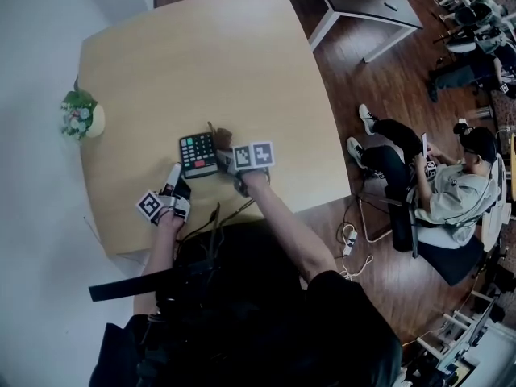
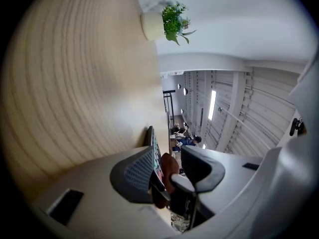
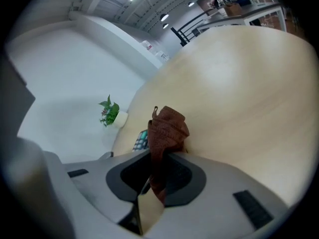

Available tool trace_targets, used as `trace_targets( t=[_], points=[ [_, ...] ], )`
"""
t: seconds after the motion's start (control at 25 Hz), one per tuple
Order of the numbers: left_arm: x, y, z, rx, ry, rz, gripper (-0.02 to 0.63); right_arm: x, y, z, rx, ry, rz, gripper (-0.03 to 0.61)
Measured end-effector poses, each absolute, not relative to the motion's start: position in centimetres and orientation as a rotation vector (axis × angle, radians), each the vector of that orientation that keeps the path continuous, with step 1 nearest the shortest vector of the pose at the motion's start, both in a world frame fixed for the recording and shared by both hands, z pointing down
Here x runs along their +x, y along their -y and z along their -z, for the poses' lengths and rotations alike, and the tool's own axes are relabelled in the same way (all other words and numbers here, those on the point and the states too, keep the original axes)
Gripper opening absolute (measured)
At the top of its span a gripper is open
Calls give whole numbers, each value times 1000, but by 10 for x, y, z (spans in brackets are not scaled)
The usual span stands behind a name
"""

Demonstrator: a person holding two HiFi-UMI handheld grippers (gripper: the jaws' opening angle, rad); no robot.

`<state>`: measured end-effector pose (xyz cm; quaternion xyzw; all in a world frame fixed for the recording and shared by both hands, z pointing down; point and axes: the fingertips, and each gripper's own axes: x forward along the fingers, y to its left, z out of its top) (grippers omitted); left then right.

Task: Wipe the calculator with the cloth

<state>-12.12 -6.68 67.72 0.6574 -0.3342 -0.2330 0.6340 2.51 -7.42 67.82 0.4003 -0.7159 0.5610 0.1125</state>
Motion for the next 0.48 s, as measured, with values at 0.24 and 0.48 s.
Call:
trace_targets(
  t=[0.24,0.48],
  points=[
    [-122,67,-679,1499,758,534,184,8,-13,-653,1075,2090,-1796,64],
    [-110,59,-624,1990,673,259,218,16,-39,-623,1193,2147,-1731,64]
  ],
)
